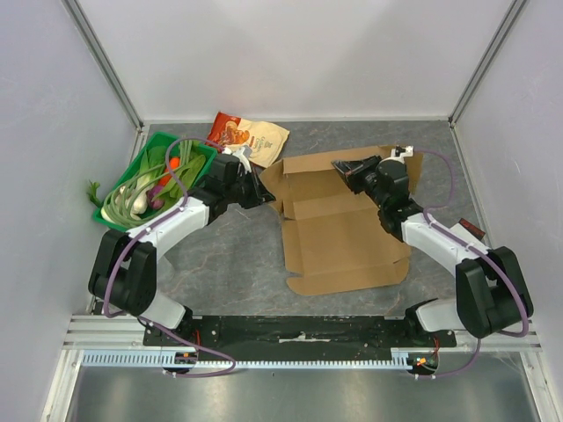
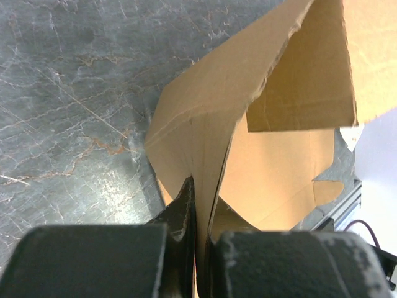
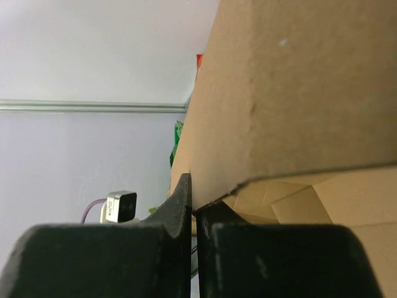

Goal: Fold the paper box

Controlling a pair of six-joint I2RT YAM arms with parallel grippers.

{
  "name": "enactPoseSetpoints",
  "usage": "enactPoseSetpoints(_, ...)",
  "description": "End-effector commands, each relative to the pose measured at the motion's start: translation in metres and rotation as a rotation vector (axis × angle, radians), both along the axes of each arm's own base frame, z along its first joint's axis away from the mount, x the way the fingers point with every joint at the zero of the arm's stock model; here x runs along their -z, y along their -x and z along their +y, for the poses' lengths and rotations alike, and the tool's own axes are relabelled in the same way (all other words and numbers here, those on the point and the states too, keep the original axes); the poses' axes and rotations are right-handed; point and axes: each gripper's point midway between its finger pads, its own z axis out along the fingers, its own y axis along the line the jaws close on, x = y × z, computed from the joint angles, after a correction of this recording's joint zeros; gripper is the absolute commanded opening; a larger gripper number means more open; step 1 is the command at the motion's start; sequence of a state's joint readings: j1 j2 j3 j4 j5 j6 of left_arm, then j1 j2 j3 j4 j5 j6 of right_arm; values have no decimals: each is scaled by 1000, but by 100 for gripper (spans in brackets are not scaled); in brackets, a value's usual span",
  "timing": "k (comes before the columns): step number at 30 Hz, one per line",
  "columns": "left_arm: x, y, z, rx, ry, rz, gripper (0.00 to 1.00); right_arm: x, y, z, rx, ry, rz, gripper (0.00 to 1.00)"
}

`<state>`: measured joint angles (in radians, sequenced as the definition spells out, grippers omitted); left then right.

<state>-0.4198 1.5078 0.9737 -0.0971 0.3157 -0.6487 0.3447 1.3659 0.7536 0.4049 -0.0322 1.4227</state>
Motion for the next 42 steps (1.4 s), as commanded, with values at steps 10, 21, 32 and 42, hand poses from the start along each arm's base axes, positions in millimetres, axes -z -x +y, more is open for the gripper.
enactPoseSetpoints(10, -61, -7, -12, 35, 152, -153, 2, 78, 16, -34, 69, 187, 87, 0)
enactPoseSetpoints(21, -70, 3, -37, 70, 187, -169, 2, 43, 16, -23, 51, 24, -58, 0)
enactPoseSetpoints(32, -55, 13, -22, -71, -8, -349, 2, 9, 31, -3, -84, -33, -276, 0)
enactPoseSetpoints(42, -52, -7, 0, -176, -116, -406, 2, -18, 23, 21, -197, -73, -412, 0)
